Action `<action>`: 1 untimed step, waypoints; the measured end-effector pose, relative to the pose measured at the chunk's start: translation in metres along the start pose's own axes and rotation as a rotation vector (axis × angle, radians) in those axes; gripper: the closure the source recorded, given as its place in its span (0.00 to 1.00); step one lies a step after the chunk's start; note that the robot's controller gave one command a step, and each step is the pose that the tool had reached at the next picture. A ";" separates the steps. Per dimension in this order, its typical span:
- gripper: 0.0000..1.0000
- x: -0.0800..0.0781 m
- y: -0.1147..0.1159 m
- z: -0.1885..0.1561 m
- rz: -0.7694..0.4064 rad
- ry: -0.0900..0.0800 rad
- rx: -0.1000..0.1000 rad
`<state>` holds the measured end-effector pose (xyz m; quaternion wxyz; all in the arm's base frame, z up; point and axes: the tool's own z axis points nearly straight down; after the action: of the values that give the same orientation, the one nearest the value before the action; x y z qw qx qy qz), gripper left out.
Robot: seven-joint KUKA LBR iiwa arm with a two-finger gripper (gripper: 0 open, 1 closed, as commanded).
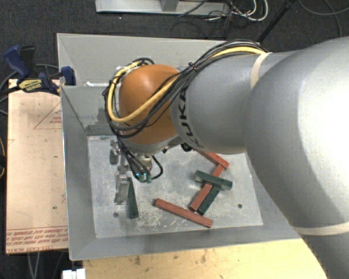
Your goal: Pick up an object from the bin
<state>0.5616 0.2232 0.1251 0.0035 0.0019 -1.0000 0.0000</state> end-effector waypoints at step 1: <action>0.00 0.004 -0.036 0.055 -0.635 -0.008 0.000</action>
Offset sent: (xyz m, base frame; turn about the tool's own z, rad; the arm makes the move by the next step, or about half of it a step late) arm -0.0051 -0.0365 -0.0551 -0.6374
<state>0.5569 0.1875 0.0704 -0.0007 0.3139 -0.9495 -0.0010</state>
